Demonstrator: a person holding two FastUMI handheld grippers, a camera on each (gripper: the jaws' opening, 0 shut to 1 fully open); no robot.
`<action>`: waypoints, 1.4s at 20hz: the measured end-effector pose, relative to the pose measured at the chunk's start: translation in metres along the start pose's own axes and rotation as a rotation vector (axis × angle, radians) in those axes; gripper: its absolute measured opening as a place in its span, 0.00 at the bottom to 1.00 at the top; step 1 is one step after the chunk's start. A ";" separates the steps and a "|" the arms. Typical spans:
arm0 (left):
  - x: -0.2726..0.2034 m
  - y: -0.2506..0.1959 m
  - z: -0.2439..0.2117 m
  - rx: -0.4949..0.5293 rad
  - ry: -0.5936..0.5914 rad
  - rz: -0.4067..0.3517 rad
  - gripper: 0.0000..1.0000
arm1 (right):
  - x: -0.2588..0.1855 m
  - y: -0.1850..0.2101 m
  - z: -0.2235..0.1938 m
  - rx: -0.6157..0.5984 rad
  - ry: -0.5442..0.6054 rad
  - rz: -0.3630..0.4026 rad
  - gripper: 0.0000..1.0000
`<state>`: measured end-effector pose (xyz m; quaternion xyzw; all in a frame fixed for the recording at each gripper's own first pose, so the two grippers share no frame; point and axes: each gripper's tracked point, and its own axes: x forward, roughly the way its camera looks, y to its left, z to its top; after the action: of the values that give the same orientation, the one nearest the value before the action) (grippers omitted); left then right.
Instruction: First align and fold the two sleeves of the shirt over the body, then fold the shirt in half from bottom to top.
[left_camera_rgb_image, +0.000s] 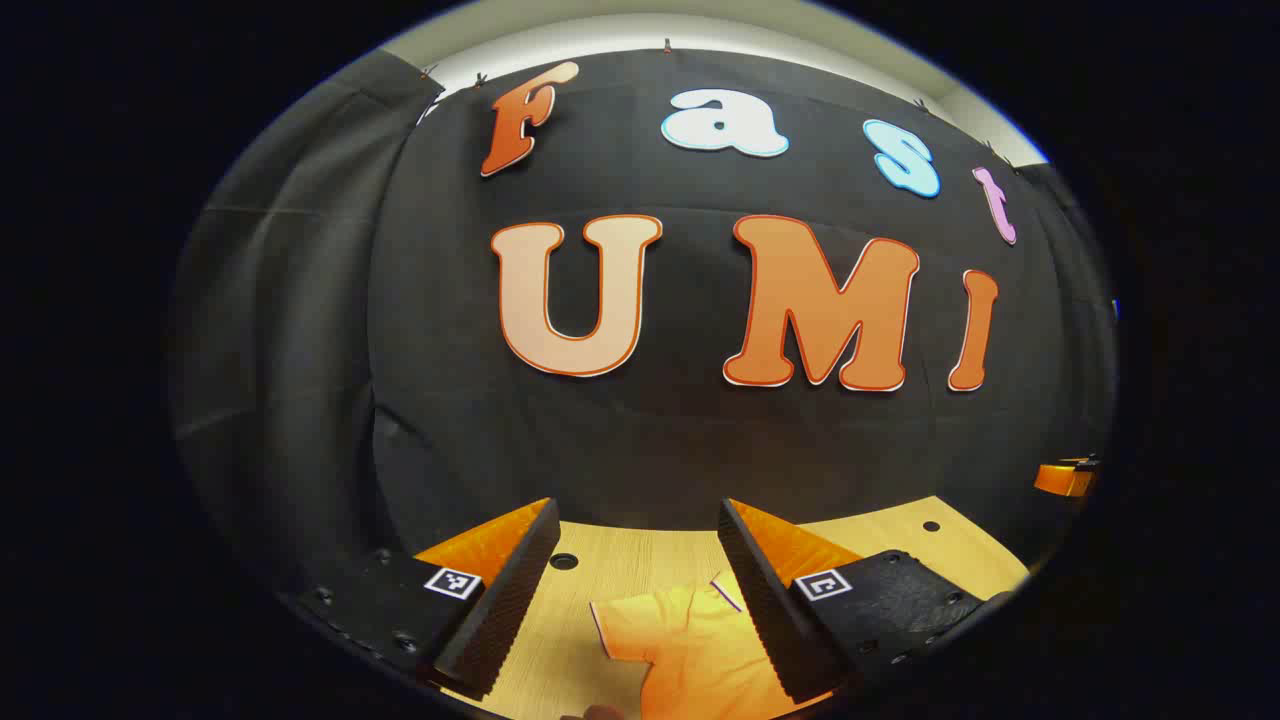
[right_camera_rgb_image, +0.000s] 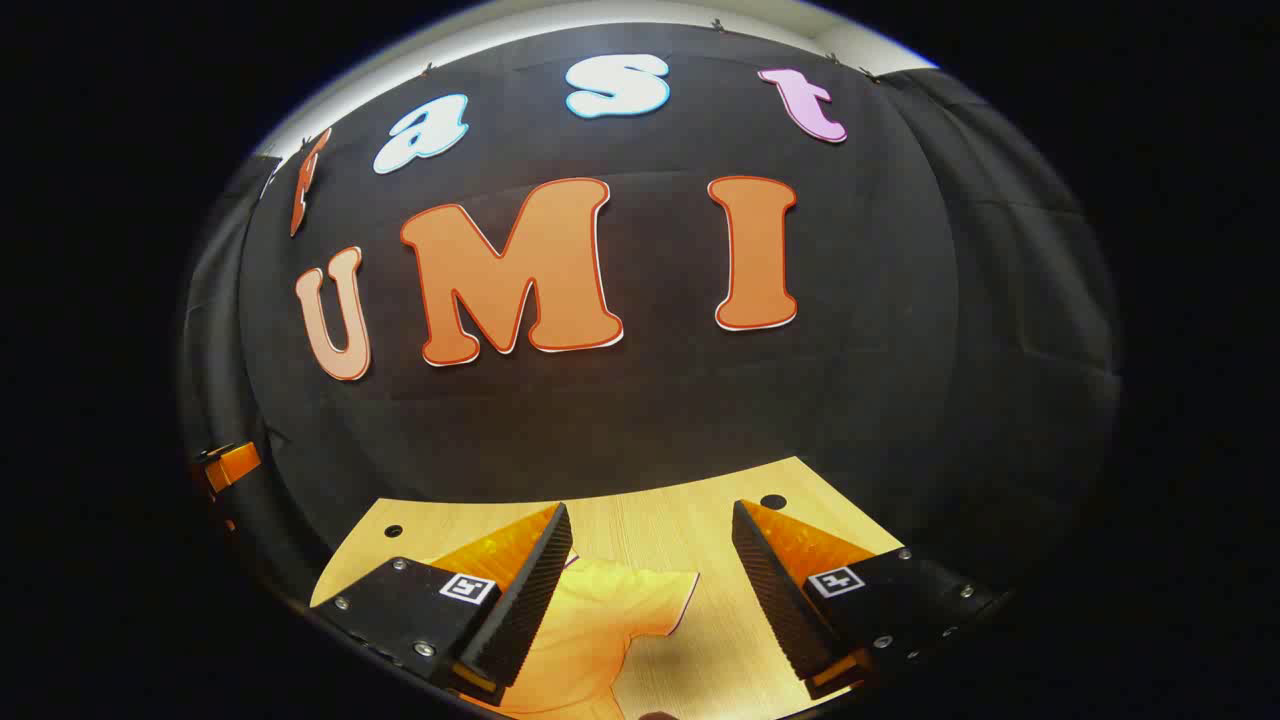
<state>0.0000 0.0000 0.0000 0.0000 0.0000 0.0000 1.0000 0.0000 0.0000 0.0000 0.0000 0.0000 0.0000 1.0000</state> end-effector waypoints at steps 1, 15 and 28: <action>0.000 0.002 -0.001 -0.001 0.001 0.004 0.98 | 0.000 0.003 0.001 0.000 0.002 0.007 0.98; -0.007 0.017 0.001 -0.012 -0.005 0.037 0.98 | 0.004 0.012 -0.001 -0.029 0.030 0.020 0.98; -0.014 0.020 -0.008 -0.009 0.010 0.049 0.98 | 0.009 0.010 -0.017 -0.018 0.107 0.021 0.98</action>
<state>-0.0140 0.0201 -0.0075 -0.0046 0.0049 0.0246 0.9997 0.0094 0.0096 -0.0166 -0.0091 0.0536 0.0107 0.9985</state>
